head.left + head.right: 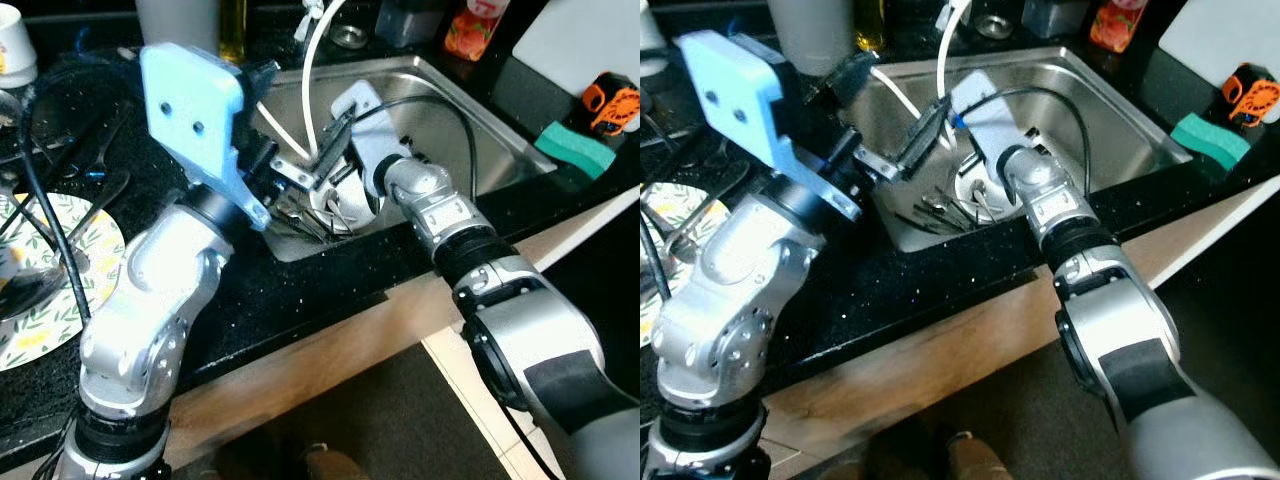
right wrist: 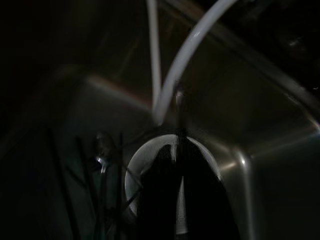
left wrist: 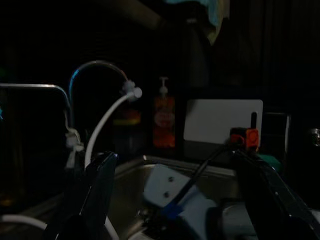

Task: Kitchen organization

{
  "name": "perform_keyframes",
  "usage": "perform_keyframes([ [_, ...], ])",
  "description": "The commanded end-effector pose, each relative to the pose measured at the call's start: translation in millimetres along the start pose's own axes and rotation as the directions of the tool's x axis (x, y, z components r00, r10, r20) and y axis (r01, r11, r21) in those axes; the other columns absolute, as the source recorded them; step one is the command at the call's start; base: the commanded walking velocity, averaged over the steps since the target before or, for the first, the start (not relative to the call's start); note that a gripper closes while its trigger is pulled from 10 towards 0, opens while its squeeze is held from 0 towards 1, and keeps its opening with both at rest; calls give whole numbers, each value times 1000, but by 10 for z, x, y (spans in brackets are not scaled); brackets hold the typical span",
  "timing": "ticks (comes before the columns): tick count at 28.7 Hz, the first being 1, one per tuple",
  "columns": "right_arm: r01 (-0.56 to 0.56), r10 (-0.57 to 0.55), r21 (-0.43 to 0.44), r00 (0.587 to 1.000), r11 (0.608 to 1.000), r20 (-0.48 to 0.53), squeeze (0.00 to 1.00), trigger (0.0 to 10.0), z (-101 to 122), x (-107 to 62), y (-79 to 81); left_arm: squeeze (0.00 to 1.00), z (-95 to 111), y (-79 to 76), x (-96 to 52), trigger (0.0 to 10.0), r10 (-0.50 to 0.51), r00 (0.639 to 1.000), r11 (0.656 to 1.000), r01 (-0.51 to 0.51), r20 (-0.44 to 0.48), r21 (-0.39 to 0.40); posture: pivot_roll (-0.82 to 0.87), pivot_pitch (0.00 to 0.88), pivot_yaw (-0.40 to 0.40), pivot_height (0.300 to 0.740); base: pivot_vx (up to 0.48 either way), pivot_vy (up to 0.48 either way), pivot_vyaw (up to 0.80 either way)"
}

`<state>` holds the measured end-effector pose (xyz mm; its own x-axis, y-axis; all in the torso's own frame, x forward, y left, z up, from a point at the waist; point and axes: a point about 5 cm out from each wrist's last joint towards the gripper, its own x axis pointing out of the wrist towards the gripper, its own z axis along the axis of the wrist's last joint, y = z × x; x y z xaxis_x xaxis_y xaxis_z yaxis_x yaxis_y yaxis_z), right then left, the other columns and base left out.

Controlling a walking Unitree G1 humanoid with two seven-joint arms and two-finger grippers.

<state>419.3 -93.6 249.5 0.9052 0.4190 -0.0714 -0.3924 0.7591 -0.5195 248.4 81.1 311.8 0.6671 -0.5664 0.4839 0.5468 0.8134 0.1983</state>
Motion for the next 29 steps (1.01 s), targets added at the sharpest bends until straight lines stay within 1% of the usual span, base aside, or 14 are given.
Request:
perform_keyframes([
  [1,-13,12,-29,1000,999,-25,1000,10000,-31,11,26,0,-22,-65,-9,10000,-7,1000,1000,6,-17,-13,118,191,-161,740,0,0,0],
  [7,16,-17,-20,999,1000,-45,1000,10000,-75,15,12,0,-3,-75,-2,10000,5,1000,1000,-5,-19,-8,119,183,-155,740,0,0,0],
  [10,56,-56,71,998,996,0,1000,10000,-22,-1,-87,0,-1,-62,0,10000,13,1000,1000,-13,-20,5,120,176,-153,740,0,0,0],
  [11,76,-82,136,996,988,34,267,10000,8,-21,-161,0,3,-46,5,10000,21,1000,1000,-20,-18,12,119,170,-149,740,0,0,0],
  [12,82,-92,164,995,983,50,267,10000,18,-30,-191,0,5,-39,7,10000,24,1000,1000,-24,-17,14,119,170,-149,740,0,0,0],
  [13,89,-108,225,992,970,72,0,10000,17,-53,-246,0,12,-29,8,10000,27,1000,1000,-27,-12,15,121,165,-147,740,0,0,0],
  [14,98,-134,304,986,948,100,0,10000,8,-87,-321,0,20,-13,8,10000,31,1000,999,-30,-7,17,122,157,-143,740,0,0,0],
  [15,98,-134,304,986,948,100,0,10000,8,-87,-321,0,20,-13,8,10000,31,1000,999,-30,-7,17,122,157,-143,740,0,0,0],
  [16,99,-205,486,964,869,170,0,10000,-29,-187,-504,0,39,36,6,10000,42,999,999,-42,6,15,123,142,-136,740,0,0,0],
  [17,99,-205,486,964,869,170,0,10000,-29,-187,-504,0,39,36,6,10000,42,999,999,-42,6,15,123,142,-136,740,0,0,0],
  [20,6,-301,691,903,723,307,0,10000,-92,-367,-731,0,65,116,13,10000,54,998,998,-55,28,10,124,116,-123,740,0,0,0],
  [22,-84,-349,754,850,652,396,0,10000,-120,-492,-845,0,76,146,18,10000,54,998,999,-54,40,4,122,106,-117,740,0,0,0],
  [26,-204,-368,770,786,604,497,0,10000,-139,-630,-930,0,82,165,23,10000,50,997,999,-50,51,-10,121,96,-111,740,0,0,0],
  [29,-478,-334,686,627,548,704,0,10000,-153,-953,-975,0,95,162,15,10000,0,997,997,7,83,-83,120,82,-99,740,0,0,0],
])
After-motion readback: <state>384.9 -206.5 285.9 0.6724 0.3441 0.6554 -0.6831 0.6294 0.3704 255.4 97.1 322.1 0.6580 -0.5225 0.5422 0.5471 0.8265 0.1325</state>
